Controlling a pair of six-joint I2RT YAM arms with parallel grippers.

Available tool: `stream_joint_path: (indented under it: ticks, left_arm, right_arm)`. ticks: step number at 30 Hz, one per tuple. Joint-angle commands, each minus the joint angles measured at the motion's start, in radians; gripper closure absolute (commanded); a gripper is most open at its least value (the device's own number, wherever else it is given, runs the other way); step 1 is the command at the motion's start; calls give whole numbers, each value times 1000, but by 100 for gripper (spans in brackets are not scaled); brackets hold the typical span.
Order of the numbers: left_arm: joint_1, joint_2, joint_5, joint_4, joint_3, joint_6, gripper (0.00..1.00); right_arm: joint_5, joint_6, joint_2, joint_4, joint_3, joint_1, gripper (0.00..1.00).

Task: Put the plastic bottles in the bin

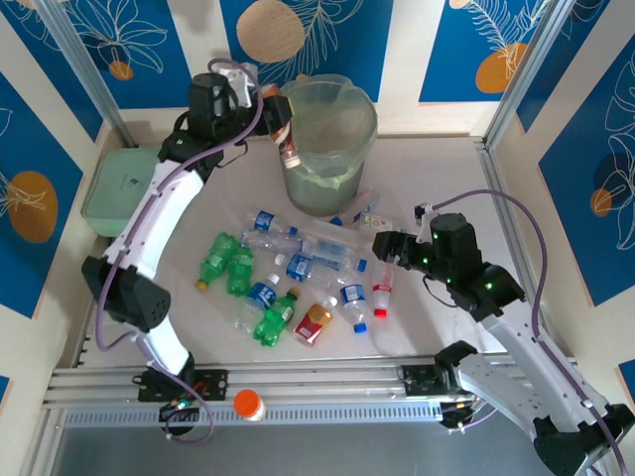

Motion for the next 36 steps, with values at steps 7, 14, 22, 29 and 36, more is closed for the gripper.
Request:
stream_joint_path:
  ticks: [7,14,22,29,36]
  left_arm:
    - [-30,189,-159,246,160,-57,66]
    - [-87,401,-225,141,428,109,62]
    - [-142,552,-287,34,570,249,57]
    - [-150,631,-261,-3,571,264,55]
    - [-158,650,-274,-30,549,279,34]
  right_arm:
    - [-73,9,15,33,-29,-32,23]
    - [-143,55,45,85,-87,-25,24]
    - [-121,66,68,92,-108,14,24]
    - [-137,64,80,110,-115,49,24]
    - [-68,65,76,96,-127,135,24]
